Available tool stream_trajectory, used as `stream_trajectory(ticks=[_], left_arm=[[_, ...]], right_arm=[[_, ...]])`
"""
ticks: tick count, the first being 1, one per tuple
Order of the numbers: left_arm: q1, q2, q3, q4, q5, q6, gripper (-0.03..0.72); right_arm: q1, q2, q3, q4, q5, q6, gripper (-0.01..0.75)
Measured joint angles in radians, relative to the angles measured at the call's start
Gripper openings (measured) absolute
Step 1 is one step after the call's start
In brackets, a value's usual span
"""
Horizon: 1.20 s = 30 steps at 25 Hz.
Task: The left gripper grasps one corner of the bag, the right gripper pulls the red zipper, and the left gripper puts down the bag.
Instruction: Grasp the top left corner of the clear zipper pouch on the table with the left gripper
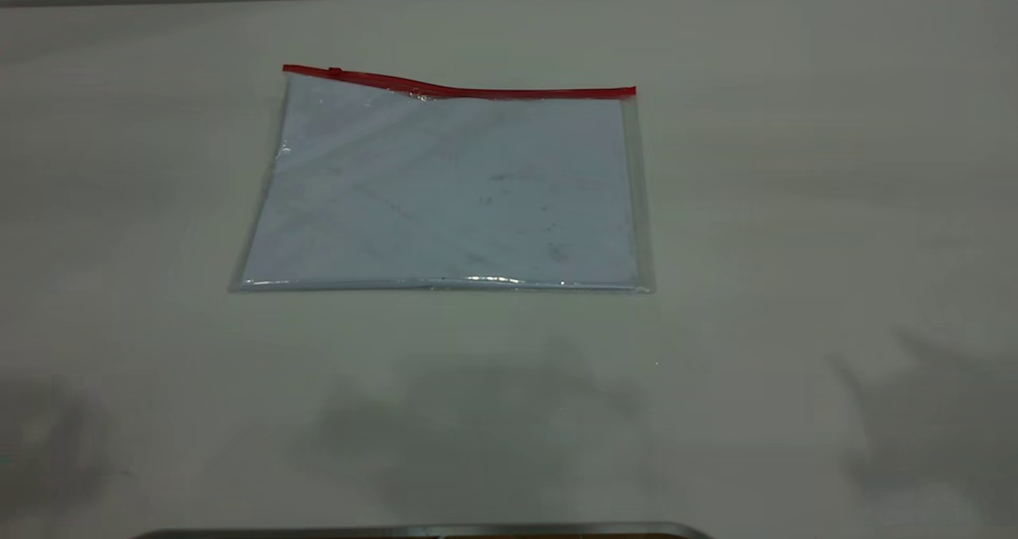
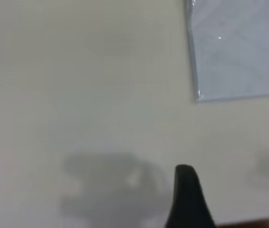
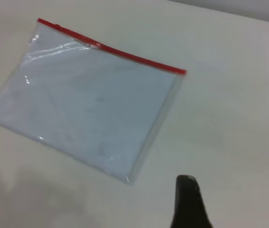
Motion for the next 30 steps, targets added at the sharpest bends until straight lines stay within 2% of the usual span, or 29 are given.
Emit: stream_trajectory(ticks=[6, 12, 16, 23, 30], left_arm=[[0.0, 0.292, -0.08, -0.034, -0.145, 0.035, 0.588], [0.0, 0.548, -0.224, -0.034, -0.227, 0.062, 0.588], [0.0, 0.728, -0.358, -0.035, -0.23, 0.095, 0.588], [0.0, 1.036, -0.623, -0.084, -0.208, 0.174, 0.588], [0.0, 1.32, -0.863, -0.392, -0.13, 0.521, 0.588]], right_arm=[[0.0, 0.347, -0.175, 0.299, 0.014, -0.323, 0.547], [0.001, 0.647, -0.34, 0.512, 0.147, -0.572, 0.547], [0.027, 0.793, -0.443, 0.563, 0.165, -0.631, 0.547], [0.131, 0.993, -0.603, 0.577, 0.167, -0.642, 0.547], [0.228, 1.102, -0.704, 0.61, 0.167, -0.643, 0.547]])
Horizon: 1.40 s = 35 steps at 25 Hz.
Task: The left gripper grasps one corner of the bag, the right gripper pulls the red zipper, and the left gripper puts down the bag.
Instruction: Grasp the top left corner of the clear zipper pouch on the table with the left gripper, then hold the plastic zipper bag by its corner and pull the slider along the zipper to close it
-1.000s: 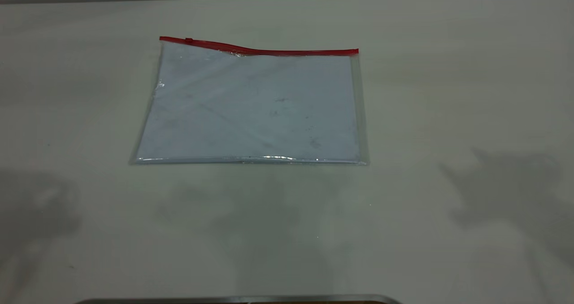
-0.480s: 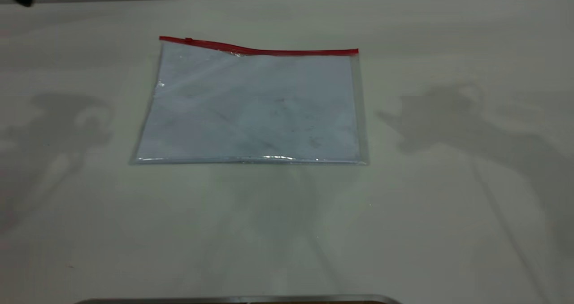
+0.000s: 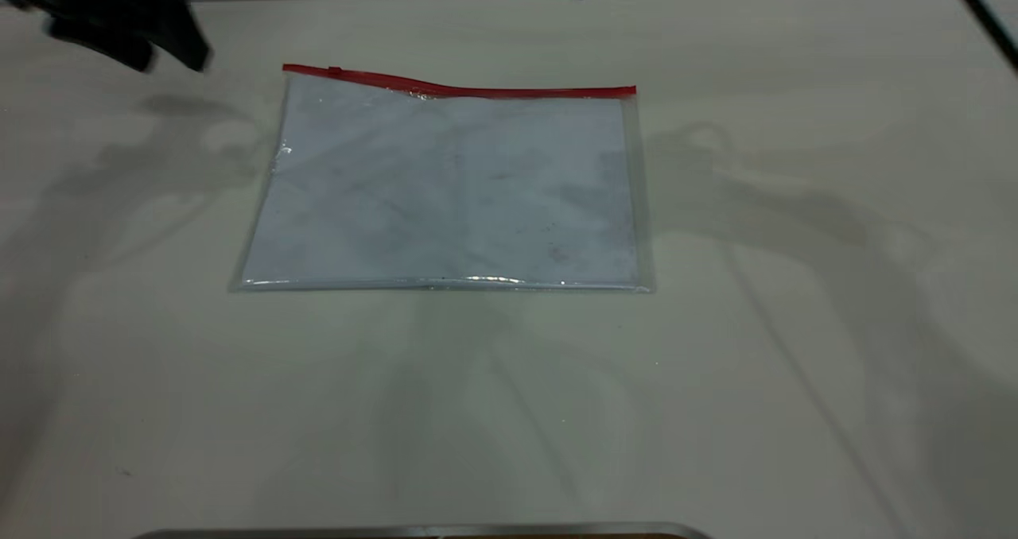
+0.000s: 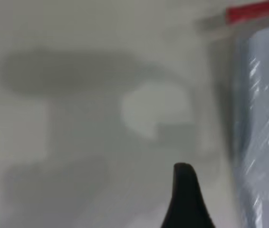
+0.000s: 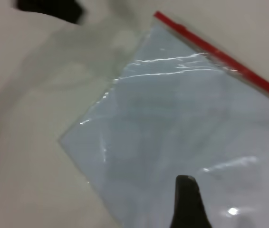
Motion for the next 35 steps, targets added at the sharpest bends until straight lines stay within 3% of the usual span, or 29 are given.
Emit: stream_trajectory(ticks=[6, 15, 18, 25, 27, 35], left_arm=[[0.0, 0.183, -0.17, -0.259, 0.065, 0.244, 0.588], [-0.005, 0.344, -0.304, -0.355, 0.17, 0.319, 0.577], [-0.006, 0.344, -0.305, -0.354, 0.177, 0.35, 0.497], [-0.009, 0.316, -0.305, -0.35, 0.21, 0.453, 0.082], [-0.013, 0.298, -0.305, -0.361, 0.225, 0.534, 0.053], [-0.06, 0.278, -0.306, -0.422, 0.291, 1.026, 0.053]], right_arm=[[0.043, 0.029, -0.009, 0.013, 0.0, 0.003, 0.547], [0.044, 0.03, -0.015, 0.016, 0.0, 0.004, 0.547], [0.044, 0.03, -0.015, 0.017, -0.001, 0.004, 0.547], [0.044, 0.031, -0.021, 0.018, -0.067, -0.02, 0.538], [0.044, 0.041, -0.045, 0.02, -0.064, -0.042, 0.537], [0.059, 0.203, -0.256, 0.023, 0.02, -0.163, 0.537]])
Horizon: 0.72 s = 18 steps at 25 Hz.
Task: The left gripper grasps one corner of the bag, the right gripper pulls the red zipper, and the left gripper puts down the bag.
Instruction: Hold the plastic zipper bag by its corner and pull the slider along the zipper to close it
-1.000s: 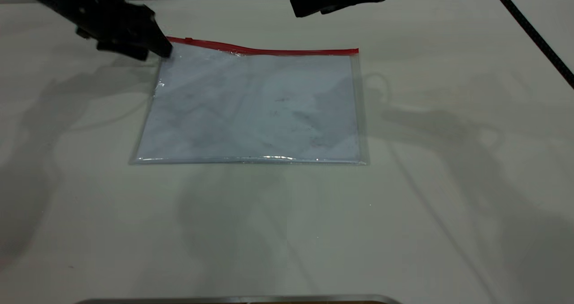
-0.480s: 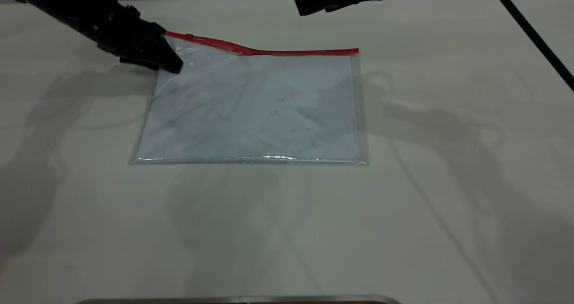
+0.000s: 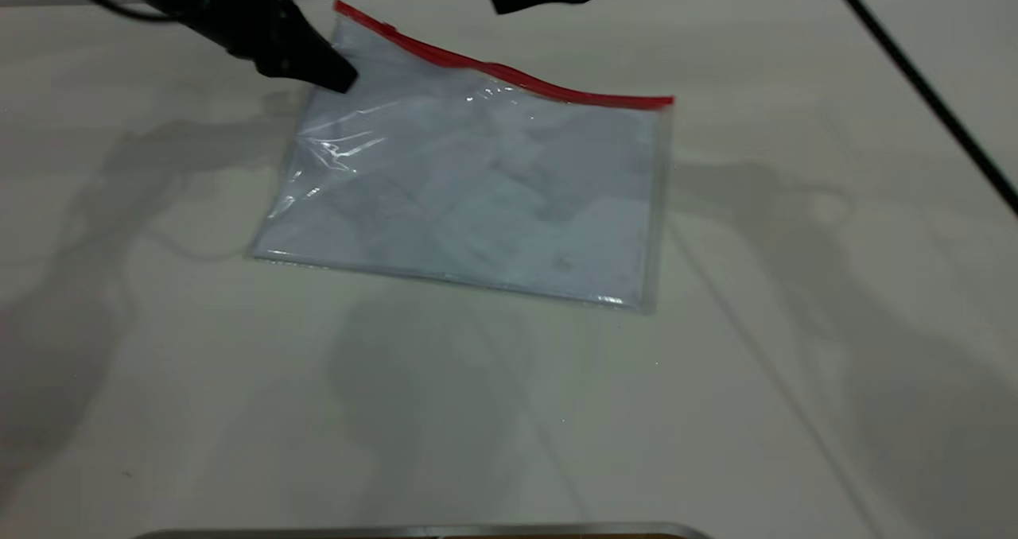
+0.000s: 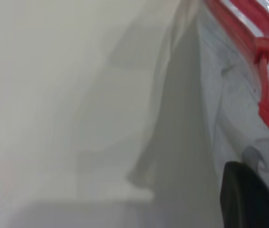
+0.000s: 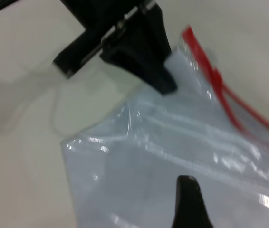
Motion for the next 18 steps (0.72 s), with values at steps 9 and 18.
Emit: stream_trajectory(ticks=[9, 18], left_arm=[[-0.056, 0.0, 0.0, -0.023, 0.025, 0.279, 0.053], [-0.066, 0.0, 0.0, -0.08, 0.034, 0.328, 0.053]], right_arm=[[0.035, 0.173, -0.207, 0.083, 0.044, -0.012, 0.535], [0.055, 0.248, -0.215, 0.188, 0.051, -0.027, 0.535]])
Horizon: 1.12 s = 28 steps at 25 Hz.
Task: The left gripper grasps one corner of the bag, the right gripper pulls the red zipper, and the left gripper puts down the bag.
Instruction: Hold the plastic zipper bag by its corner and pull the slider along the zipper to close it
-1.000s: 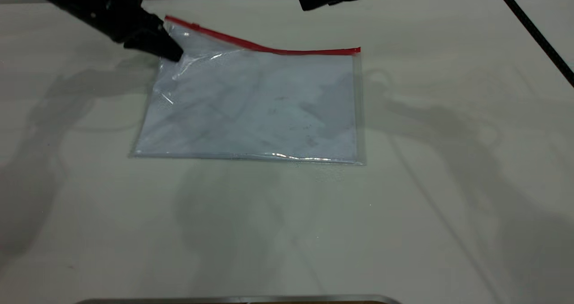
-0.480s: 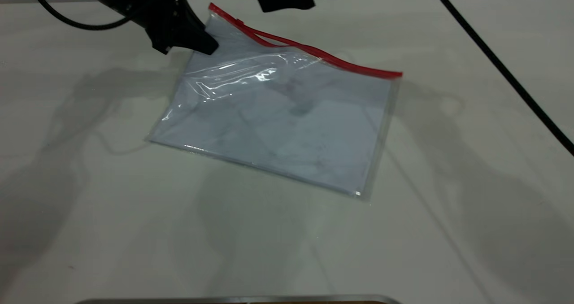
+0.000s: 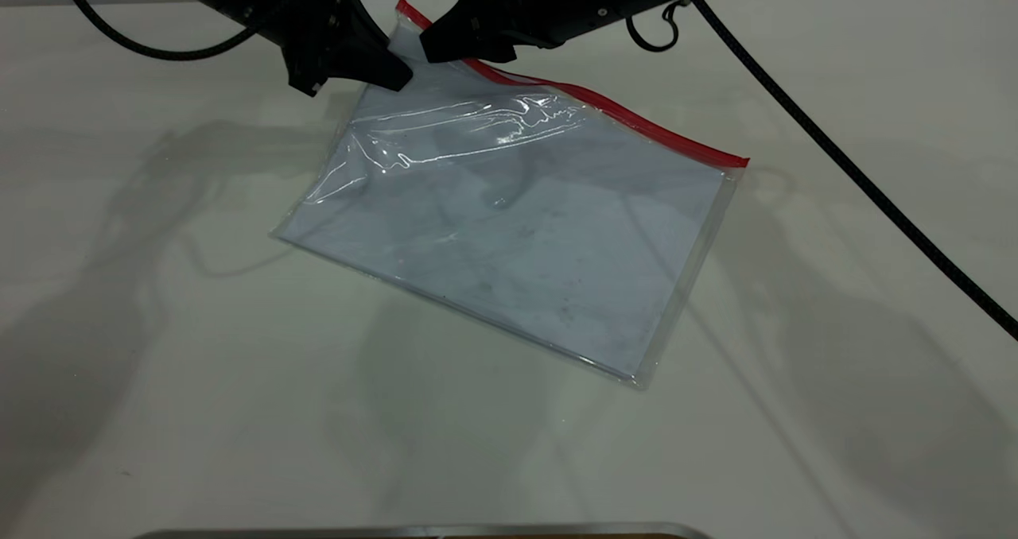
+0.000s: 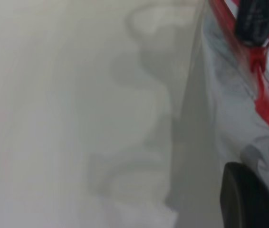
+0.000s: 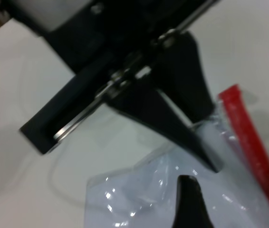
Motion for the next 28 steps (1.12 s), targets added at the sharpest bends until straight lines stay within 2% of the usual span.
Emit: stream_trajectory(ticks=[9, 17, 24, 28], left_arm=[[-0.001, 0.0, 0.0, -0.01, 0.005, 0.016, 0.053], [-0.001, 0.0, 0.0, -0.018, 0.008, 0.017, 0.053], [-0.001, 0.0, 0.0, -0.021, 0.012, 0.018, 0.053], [-0.001, 0.0, 0.0, -0.021, 0.016, 0.018, 0.053]], right_arm=[[0.0, 0.004, -0.001, 0.08, -0.016, -0.065, 0.531], [0.0, 0.034, -0.002, 0.092, -0.019, -0.072, 0.48], [0.0, 0.035, -0.013, 0.091, -0.016, -0.075, 0.367], [-0.001, 0.035, -0.013, 0.092, -0.016, -0.075, 0.237]])
